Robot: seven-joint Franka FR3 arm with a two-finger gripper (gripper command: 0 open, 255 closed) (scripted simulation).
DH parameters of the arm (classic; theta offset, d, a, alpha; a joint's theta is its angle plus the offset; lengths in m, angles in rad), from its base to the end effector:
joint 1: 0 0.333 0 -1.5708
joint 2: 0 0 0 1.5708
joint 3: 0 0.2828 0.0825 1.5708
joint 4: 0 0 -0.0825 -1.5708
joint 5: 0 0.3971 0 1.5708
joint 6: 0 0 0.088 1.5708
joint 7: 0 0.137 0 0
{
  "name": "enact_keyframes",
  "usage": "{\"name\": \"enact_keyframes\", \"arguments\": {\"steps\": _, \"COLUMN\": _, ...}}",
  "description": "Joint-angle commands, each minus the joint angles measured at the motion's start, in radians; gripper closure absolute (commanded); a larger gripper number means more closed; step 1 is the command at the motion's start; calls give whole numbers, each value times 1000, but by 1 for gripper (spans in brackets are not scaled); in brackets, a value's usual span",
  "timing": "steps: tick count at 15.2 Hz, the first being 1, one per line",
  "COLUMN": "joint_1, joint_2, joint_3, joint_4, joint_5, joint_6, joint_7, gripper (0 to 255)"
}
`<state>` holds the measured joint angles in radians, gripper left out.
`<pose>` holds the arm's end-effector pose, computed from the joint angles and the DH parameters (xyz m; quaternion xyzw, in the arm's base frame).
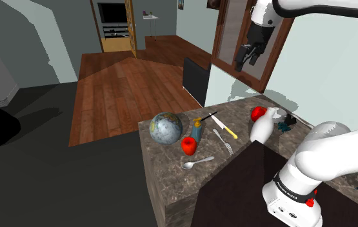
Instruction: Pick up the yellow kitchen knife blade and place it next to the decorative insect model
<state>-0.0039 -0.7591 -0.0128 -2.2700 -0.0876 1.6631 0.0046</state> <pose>0.3642 -0.0182 0.5794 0.9963 -0.0085 0.0758 0.0397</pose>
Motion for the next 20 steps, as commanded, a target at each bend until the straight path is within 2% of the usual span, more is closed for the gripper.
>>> {"name": "enact_keyframes", "arguments": {"steps": 1, "joint_1": 0, "joint_2": 0, "joint_3": 0, "joint_4": 0, "joint_5": 0, "joint_6": 0, "joint_7": 0, "gripper": 0}}
{"name": "enact_keyframes", "arguments": {"steps": 11, "joint_1": -42, "joint_2": 165, "joint_3": -108, "joint_4": -159, "joint_5": -12, "joint_6": 283, "joint_7": -32, "gripper": 0}}
{"name": "enact_keyframes", "arguments": {"steps": 20, "joint_1": -65, "joint_2": 415, "joint_3": -207, "joint_4": -209, "joint_5": 15, "joint_6": 541, "joint_7": -85, "gripper": 0}}
